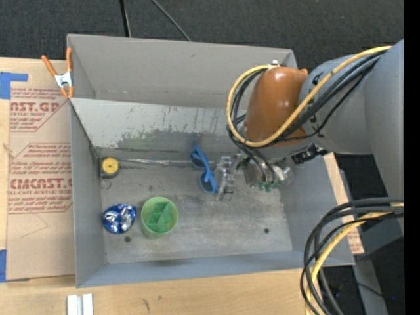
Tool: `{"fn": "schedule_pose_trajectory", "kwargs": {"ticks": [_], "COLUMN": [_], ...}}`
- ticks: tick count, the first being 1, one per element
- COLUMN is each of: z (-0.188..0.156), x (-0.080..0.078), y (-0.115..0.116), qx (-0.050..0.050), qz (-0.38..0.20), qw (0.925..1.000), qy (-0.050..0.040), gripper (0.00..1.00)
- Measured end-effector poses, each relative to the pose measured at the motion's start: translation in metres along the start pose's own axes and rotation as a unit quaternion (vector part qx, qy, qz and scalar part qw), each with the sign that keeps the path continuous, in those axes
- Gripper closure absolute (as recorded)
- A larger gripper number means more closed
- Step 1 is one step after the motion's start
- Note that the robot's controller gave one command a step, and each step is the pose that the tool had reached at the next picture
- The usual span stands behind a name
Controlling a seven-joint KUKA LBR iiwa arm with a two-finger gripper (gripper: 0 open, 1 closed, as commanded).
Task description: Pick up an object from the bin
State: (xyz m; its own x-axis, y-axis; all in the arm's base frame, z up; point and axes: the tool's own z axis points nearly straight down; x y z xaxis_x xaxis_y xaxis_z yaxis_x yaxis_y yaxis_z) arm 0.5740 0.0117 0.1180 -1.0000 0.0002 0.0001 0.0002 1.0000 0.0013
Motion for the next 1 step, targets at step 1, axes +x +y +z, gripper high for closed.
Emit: {"fn": "schedule_pose_trajectory", "kwargs": {"ticks": [1], "z": [-0.0518], "x": [0.0190], "y": [0.0078], "qx": [0.000], "qz": [0.037], "qw": [0.9993], "qy": [-0.0026], "gripper": [1.00]}}
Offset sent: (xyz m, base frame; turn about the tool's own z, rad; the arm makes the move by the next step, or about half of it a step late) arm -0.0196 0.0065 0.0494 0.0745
